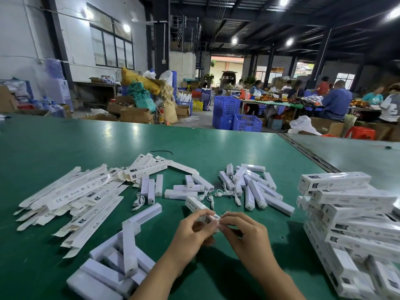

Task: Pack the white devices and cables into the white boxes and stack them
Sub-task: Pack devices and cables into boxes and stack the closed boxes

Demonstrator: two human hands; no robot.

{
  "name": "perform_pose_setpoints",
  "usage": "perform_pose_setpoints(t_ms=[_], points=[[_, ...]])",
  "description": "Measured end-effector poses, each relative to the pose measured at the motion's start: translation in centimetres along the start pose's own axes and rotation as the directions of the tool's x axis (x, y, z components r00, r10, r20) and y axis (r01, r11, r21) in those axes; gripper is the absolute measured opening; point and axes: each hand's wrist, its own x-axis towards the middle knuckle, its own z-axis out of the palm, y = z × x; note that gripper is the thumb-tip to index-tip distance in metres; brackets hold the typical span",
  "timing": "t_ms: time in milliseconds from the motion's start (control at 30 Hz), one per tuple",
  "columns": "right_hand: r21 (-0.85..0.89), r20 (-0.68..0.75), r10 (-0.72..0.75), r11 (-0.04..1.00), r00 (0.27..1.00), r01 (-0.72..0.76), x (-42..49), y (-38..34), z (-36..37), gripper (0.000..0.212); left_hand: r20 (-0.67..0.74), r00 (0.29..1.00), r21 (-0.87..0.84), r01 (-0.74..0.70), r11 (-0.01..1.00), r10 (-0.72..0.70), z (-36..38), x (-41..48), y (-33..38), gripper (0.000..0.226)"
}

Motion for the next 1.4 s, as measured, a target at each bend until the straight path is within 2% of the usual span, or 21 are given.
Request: perform_pose_setpoints(t_ms=[200,267,367,433,533,633,700,800,867,933,1000,1067,1133,1233,1300,1400], points=[[0.096,0.000,0.063,0.993,0.998,-0.063,0.0,0.1,0.1,0.007,0.015,0.999,0.016,-0.031,0.999,0.030,0.0,-0.1,-0.1,0.024],[0.193,0.047,0.165,0.966,0.985,-0.171,-0.1,0.2,-0.1,0.009,0.037,0.998,0.036,-0.046,0.998,0.044,-0.1,-0.1,-0.1,0.023],[0.340,0.144,0.348,0.862,0.926,-0.376,0.0,0.3,-0.1,0.011,0.047,0.998,0.058,-0.055,0.997,0.052,0.0,-0.1,0.0,0.020],[0.407,0.180,0.400,0.801,0.898,-0.439,0.1,0.1,-0.1,0.008,0.044,0.997,0.067,-0.065,0.996,0.062,0.0,-0.1,0.0,0.020],[0.455,0.235,0.415,0.752,0.879,-0.477,0.1,-0.2,-0.2,0.015,0.039,0.997,0.073,-0.075,0.994,0.072,0.0,-0.1,0.0,0.020],[0.403,0.252,0.406,0.781,0.878,-0.477,0.0,-0.1,-0.1,0.010,0.037,0.998,0.070,-0.049,0.996,0.047,0.0,-0.1,0.1,0.020],[0.365,0.253,0.421,0.792,0.871,-0.489,-0.1,0.1,0.1,0.014,0.023,0.999,0.060,-0.036,0.998,0.034,0.0,0.0,0.0,0.021],[0.367,0.242,0.440,0.784,0.865,-0.501,-0.2,0.1,0.2,0.007,0.001,0.999,0.066,-0.040,0.997,0.040,0.1,0.1,0.0,0.021],[0.390,0.249,0.432,0.775,0.867,-0.498,-0.2,0.0,0.3,0.010,0.003,0.998,0.059,-0.069,0.996,0.069,0.3,0.0,0.0,0.019],[0.512,0.282,0.459,0.671,0.843,-0.537,-0.2,-0.1,0.7,0.017,0.008,0.994,-0.009,-0.105,0.994,0.105,0.6,-0.1,0.2,0.016],[0.675,0.330,0.552,0.428,0.766,-0.600,0.0,-0.3,1.1,0.032,0.007,0.993,-0.102,-0.115,0.988,0.116,0.8,-0.3,0.3,0.017],[0.745,0.442,0.602,0.165,0.664,-0.646,0.3,-0.4,1.2,0.048,0.014,0.992,-0.126,-0.120,0.985,0.123,1.1,-0.3,0.4,0.020],[0.740,0.526,0.601,0.024,0.601,-0.672,0.3,-0.4,1.1,0.055,0.037,0.992,-0.129,-0.116,0.985,0.122,1.3,-0.4,0.4,0.023],[0.764,0.495,0.646,-0.005,0.581,-0.645,0.5,-0.5,0.7,0.053,0.114,0.989,-0.055,-0.091,0.994,0.097,1.3,-0.9,0.5,0.024],[0.811,0.435,0.672,-0.002,0.600,-0.586,0.6,-0.4,0.4,0.047,0.142,0.982,0.188,-0.151,0.970,0.125,1.3,-1.3,0.5,0.020],[0.842,0.372,0.666,0.053,0.647,-0.538,0.4,0.1,-0.1,0.046,0.014,0.955,0.544,-0.255,0.799,0.296,2.4,-1.3,0.2,0.041]])
